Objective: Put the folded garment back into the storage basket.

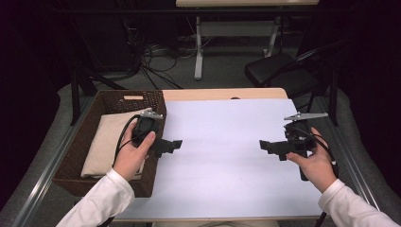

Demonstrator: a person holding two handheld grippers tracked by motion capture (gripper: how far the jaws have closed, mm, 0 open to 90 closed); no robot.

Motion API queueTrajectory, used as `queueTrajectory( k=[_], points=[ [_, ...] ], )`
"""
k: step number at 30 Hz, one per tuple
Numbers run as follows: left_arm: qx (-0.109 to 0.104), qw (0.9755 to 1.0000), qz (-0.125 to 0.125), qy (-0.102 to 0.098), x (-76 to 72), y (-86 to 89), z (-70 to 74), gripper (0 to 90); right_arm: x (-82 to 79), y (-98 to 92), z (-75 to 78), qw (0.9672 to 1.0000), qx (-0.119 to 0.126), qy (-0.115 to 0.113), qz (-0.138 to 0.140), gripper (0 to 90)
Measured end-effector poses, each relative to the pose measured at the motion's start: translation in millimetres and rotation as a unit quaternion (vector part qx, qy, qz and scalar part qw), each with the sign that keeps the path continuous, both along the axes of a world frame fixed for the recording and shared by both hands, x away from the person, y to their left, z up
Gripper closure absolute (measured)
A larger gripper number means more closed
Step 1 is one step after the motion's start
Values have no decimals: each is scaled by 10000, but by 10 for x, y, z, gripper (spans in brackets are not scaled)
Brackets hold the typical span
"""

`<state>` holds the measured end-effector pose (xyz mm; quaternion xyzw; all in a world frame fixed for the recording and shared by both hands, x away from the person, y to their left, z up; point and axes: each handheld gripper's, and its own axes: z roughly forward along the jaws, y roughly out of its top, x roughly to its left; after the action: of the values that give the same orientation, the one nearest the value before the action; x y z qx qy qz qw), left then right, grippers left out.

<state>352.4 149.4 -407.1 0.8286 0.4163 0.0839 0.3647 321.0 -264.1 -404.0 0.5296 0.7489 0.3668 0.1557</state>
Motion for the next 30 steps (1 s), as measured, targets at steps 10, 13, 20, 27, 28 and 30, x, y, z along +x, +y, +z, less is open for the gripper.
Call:
queueTrajectory(
  k=[10,13,20,27,28,30],
  points=[
    [-218,9997,-36,-62,-169,1,-202,4,-184,-278,-276,9996,135,-48,-261,0],
    [-144,9997,-58,-176,-217,-22,-246,3,-217,-372,-381,9992,108,-49,-384,0],
    [-228,9990,-87,-361,-321,-83,-350,4,-301,-474,-549,9981,305,4,-535,0],
    [-323,9985,-160,-418,-399,-141,-489,4,-387,-501,-691,9976,196,-79,-665,0],
    [-354,9982,-149,-452,-407,-149,-511,4,-402,-511,-703,9974,194,-86,-687,0],
    [-382,9980,-146,-475,-418,-153,-540,4,-423,-530,-745,9971,174,-171,-727,0]
  ],
)
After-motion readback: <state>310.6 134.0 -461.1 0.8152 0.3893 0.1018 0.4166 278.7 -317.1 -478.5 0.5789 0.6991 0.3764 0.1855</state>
